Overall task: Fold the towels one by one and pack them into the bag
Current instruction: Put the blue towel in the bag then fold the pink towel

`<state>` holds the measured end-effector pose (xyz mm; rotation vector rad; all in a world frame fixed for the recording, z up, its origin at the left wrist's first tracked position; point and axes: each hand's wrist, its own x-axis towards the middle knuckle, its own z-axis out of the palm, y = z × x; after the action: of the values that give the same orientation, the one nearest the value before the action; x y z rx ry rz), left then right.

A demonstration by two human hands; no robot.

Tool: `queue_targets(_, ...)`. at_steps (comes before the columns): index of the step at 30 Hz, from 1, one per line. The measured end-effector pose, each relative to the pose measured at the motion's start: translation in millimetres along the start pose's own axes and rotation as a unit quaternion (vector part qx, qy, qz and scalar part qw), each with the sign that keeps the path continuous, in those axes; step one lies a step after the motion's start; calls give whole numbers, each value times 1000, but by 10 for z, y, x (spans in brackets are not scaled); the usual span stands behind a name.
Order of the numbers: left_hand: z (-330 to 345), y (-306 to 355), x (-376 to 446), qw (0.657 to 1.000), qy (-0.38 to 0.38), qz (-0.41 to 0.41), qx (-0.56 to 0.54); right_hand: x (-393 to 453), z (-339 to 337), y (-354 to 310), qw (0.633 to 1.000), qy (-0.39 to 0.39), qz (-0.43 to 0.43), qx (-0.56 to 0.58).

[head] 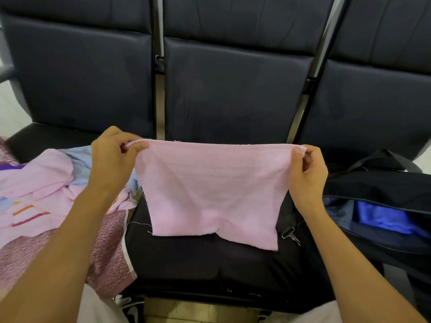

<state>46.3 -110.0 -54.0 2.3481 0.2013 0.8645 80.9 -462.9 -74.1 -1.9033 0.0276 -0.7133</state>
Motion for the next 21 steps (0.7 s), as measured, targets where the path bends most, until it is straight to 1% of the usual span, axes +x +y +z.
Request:
queue_targets(2,8,19,-3,1000,7,6,-13,-21,18,-58,1000,10,-10,12)
queue_targets(3,9,43,-7,999,-1,14,-32,-27,23,-80,1000,14,-12,20)
queue_targets(5,8,107,-7,997,-8,25,-74,-21,32,-108,999,14,2,31)
queue_targets(7,-2,161,1,994,17,-3,-106,14,30,-132,996,-23,62,52)
queue_targets(9,-15,189,15,988,25,-56,-140,49,0,-156,979,-89,160,87)
queue_targets(10,-36,195,19,982,9,-92,-165,58,-21,-188,964,-116,215,105)
queue_targets(11,-68,215,22,971,-24,-131,-198,70,-44,-203,950,-131,264,106)
queue_targets(13,-113,240,29,937,-112,-208,-257,129,-68,-234,928,-159,335,41)
queue_targets(14,-125,238,28,923,-152,-242,-259,159,-59,-244,914,-176,364,8)
queue_targets(16,-100,242,29,910,-191,-277,-244,195,-15,-242,882,-213,418,-39)
queue_targets(17,-78,230,39,904,-188,-287,-253,198,8,-222,873,-219,431,-60)
queue_targets(18,-53,209,48,903,-168,-295,-262,175,26,-210,875,-213,432,-55)
queue_targets(19,-25,168,47,920,-133,-278,-243,134,42,-163,889,-194,414,-16)
queue_targets(21,36,78,52,970,-58,-185,-145,20,58,-108,923,-134,349,89)
